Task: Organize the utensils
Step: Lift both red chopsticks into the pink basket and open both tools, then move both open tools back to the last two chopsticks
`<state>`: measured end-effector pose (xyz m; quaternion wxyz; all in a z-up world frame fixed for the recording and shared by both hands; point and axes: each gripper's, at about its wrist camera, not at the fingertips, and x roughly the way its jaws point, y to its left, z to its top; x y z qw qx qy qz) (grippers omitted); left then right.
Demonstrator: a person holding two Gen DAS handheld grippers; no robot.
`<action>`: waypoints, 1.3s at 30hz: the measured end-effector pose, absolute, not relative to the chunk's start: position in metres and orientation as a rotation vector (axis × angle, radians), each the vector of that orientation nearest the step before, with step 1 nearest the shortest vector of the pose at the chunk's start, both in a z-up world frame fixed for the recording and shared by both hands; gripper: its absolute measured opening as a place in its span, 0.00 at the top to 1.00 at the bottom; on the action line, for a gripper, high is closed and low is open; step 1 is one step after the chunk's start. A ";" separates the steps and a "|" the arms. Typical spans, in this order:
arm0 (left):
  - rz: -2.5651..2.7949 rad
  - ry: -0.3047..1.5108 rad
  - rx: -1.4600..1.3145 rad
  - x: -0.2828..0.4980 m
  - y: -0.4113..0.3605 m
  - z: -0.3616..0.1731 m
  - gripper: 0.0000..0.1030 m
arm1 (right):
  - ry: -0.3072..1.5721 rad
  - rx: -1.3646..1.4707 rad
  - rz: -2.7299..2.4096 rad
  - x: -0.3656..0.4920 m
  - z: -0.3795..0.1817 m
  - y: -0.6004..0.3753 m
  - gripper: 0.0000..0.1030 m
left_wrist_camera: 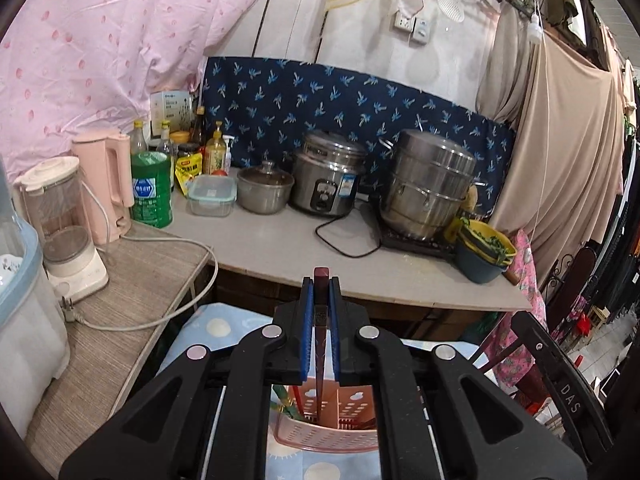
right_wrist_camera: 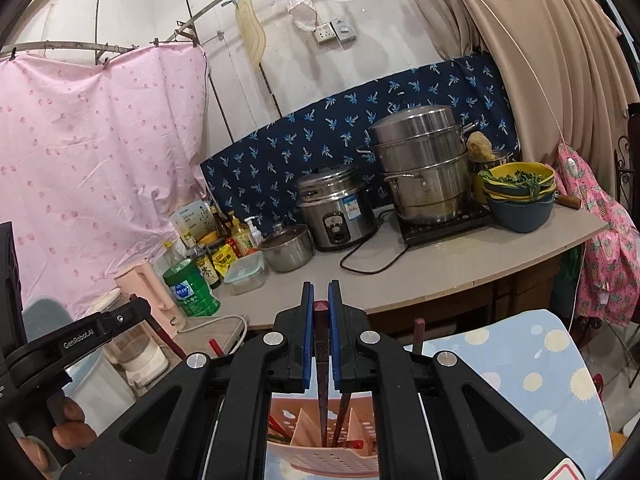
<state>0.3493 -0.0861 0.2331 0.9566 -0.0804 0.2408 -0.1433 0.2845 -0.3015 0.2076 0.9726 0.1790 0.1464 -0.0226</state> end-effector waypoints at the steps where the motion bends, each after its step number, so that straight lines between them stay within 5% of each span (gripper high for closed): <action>1: -0.288 0.497 -0.159 0.350 -0.087 0.229 0.93 | 0.306 0.358 -0.046 0.286 0.204 -0.301 0.93; 10: -0.275 0.541 -0.161 0.356 -0.087 0.210 0.89 | 0.334 0.308 -0.041 0.289 0.193 -0.288 0.90; 12: -0.268 0.540 -0.159 0.354 -0.085 0.209 0.73 | 0.330 0.302 -0.036 0.285 0.194 -0.286 0.89; 20: -0.270 0.524 -0.118 0.331 -0.083 0.211 0.62 | 0.313 0.312 -0.013 0.262 0.199 -0.283 0.78; 23: -0.264 0.517 -0.109 0.317 -0.081 0.210 0.45 | 0.306 0.301 -0.010 0.248 0.199 -0.278 0.76; 39: -0.232 0.532 -0.034 0.250 -0.073 0.198 0.45 | 0.349 0.229 0.005 0.176 0.184 -0.255 0.75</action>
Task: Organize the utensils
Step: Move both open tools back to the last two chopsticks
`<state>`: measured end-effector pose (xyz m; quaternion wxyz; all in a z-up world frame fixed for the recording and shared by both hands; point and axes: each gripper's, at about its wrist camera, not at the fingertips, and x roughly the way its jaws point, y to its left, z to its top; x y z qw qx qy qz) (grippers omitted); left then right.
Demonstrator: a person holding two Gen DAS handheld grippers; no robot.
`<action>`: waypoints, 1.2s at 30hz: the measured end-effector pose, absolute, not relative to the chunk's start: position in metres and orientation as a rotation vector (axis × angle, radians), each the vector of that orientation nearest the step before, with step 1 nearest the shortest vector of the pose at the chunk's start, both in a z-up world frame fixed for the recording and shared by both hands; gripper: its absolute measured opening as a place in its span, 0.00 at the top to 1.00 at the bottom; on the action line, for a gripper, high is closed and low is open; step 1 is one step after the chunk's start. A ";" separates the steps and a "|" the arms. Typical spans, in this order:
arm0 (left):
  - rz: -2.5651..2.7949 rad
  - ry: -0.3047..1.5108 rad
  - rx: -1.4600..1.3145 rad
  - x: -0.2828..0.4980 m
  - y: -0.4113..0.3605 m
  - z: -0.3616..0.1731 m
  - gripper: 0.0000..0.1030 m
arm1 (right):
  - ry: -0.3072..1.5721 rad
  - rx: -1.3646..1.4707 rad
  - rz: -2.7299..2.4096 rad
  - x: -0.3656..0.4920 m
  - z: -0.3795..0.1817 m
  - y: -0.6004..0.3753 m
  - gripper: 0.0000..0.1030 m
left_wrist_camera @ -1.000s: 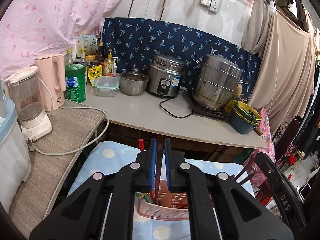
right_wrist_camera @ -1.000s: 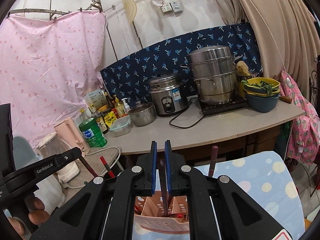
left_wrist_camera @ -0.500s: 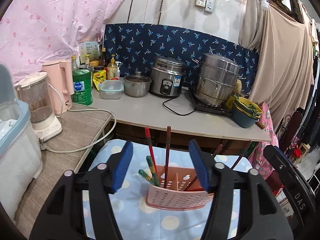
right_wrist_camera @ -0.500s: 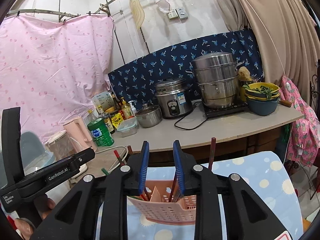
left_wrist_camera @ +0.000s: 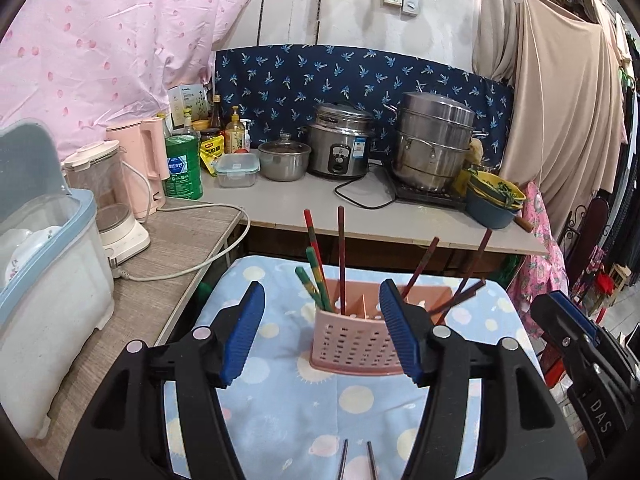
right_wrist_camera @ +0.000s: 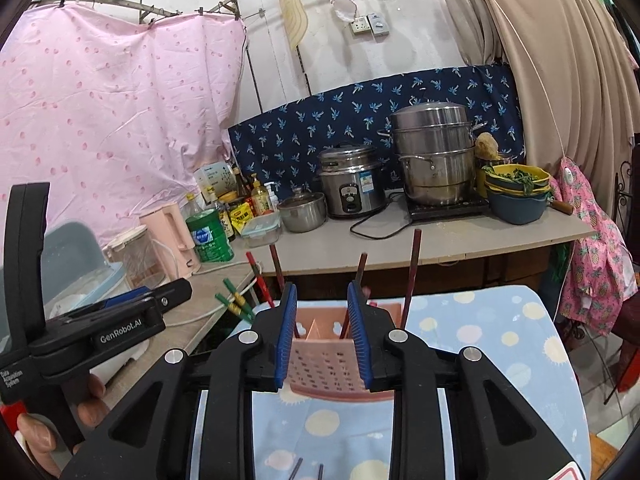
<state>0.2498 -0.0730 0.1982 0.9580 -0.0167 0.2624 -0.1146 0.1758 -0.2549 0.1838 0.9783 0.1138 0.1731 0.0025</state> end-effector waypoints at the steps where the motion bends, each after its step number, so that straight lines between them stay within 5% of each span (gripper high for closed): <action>1: -0.232 0.533 -0.028 0.246 -0.073 0.197 0.45 | 0.354 0.227 0.004 0.171 0.181 -0.254 0.75; 36: -0.224 0.708 0.026 0.157 -0.047 0.105 0.45 | 0.478 0.235 -0.010 0.072 0.110 -0.227 0.69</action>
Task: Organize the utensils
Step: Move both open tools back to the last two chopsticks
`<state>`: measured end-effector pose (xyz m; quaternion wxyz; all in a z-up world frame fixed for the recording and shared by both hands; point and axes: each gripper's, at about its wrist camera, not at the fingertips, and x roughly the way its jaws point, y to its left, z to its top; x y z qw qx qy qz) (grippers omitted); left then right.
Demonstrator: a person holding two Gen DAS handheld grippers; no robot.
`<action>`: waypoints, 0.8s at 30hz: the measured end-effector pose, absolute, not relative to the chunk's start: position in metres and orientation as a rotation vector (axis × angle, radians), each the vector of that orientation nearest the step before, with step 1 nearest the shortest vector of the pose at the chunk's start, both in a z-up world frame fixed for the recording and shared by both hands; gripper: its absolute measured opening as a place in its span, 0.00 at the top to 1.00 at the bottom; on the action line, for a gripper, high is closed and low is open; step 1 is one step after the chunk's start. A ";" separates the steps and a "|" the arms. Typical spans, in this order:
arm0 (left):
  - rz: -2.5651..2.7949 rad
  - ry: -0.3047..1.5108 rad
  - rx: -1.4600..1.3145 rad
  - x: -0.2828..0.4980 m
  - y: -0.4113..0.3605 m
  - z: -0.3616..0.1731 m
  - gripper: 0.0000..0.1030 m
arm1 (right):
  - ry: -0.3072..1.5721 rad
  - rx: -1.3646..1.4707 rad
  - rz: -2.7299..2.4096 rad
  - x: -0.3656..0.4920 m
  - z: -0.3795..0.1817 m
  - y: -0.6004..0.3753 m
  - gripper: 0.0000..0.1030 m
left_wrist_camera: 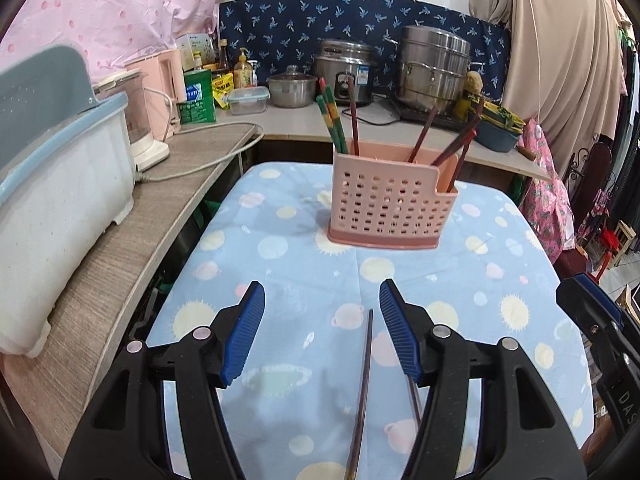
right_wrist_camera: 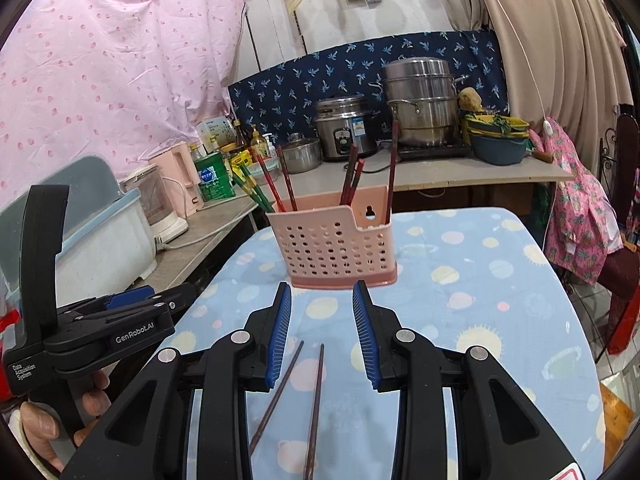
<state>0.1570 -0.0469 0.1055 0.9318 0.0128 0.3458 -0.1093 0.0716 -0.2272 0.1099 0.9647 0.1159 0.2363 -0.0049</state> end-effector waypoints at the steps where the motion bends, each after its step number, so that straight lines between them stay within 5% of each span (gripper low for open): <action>1: -0.223 0.712 0.028 0.155 -0.046 0.103 0.45 | 0.488 0.240 -0.010 0.069 0.106 -0.227 0.69; 24: -0.261 0.934 0.051 0.088 -0.030 -0.008 0.44 | 0.762 0.297 0.003 0.010 -0.018 -0.197 0.69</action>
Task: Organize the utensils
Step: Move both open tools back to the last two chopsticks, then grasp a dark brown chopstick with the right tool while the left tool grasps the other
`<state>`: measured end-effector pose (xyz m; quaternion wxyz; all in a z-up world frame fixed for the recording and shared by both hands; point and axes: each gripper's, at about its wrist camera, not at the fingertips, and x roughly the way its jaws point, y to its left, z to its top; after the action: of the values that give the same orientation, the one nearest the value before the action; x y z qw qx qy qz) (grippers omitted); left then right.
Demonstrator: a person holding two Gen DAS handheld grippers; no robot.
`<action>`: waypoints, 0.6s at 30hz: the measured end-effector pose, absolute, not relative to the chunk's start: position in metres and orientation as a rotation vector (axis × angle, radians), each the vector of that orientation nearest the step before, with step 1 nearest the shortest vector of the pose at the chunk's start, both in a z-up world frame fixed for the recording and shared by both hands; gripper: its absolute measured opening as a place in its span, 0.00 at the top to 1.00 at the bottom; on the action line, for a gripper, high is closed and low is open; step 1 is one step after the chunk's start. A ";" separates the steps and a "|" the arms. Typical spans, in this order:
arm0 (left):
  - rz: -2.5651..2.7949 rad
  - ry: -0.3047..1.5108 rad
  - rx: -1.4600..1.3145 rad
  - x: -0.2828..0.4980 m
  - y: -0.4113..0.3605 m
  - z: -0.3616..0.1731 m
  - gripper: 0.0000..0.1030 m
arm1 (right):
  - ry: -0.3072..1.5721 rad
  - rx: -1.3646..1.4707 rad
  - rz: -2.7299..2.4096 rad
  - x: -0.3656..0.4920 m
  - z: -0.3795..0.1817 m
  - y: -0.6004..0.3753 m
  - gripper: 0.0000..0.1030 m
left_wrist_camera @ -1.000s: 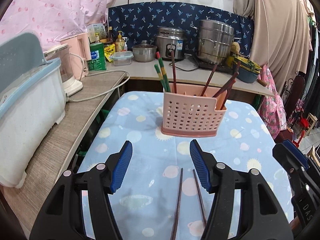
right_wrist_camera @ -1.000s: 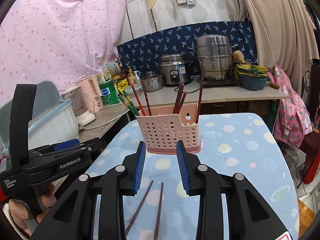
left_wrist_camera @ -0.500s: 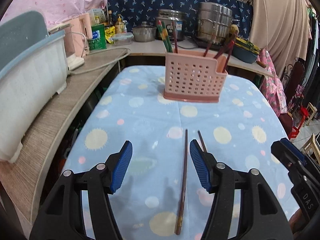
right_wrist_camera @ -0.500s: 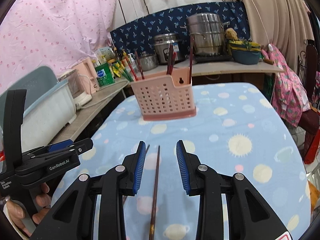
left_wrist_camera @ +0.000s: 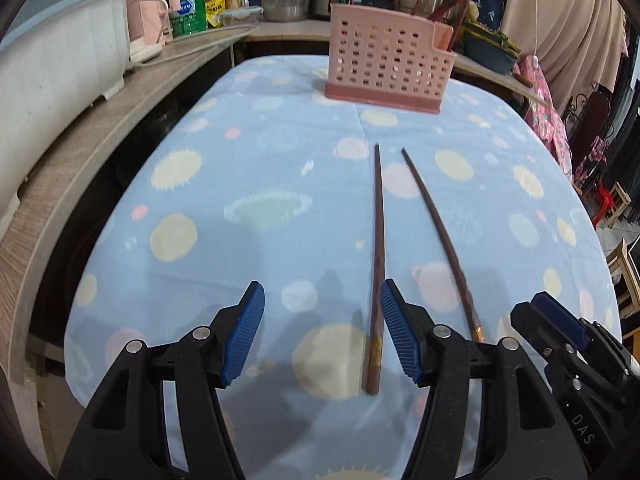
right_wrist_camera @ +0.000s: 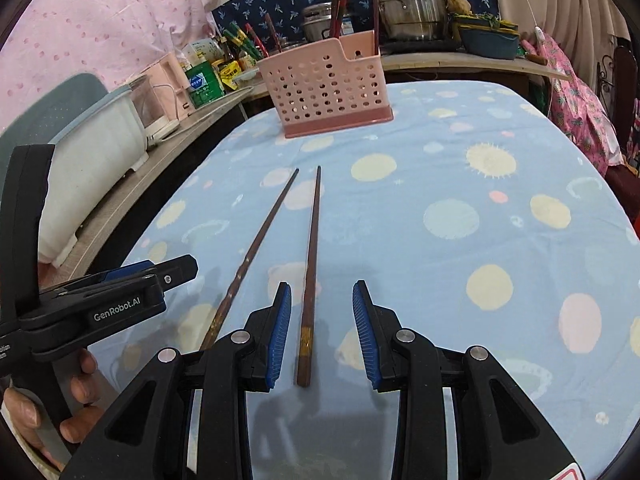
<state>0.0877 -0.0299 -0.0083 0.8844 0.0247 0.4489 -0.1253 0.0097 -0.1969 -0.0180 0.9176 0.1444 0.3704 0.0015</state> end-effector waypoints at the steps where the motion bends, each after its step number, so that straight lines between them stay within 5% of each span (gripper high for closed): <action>1: -0.265 0.940 0.054 0.085 -0.030 -0.012 0.44 | 0.773 0.302 0.005 0.008 -0.023 -0.195 0.69; 18: -0.288 0.979 0.078 0.063 -0.033 -0.039 0.33 | 0.811 0.216 0.007 0.003 -0.045 -0.170 0.70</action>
<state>0.0632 -0.0333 -0.0393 0.8719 0.0374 0.4684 -0.1377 0.0030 -0.1698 -0.0451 0.9132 0.1046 0.3937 0.0036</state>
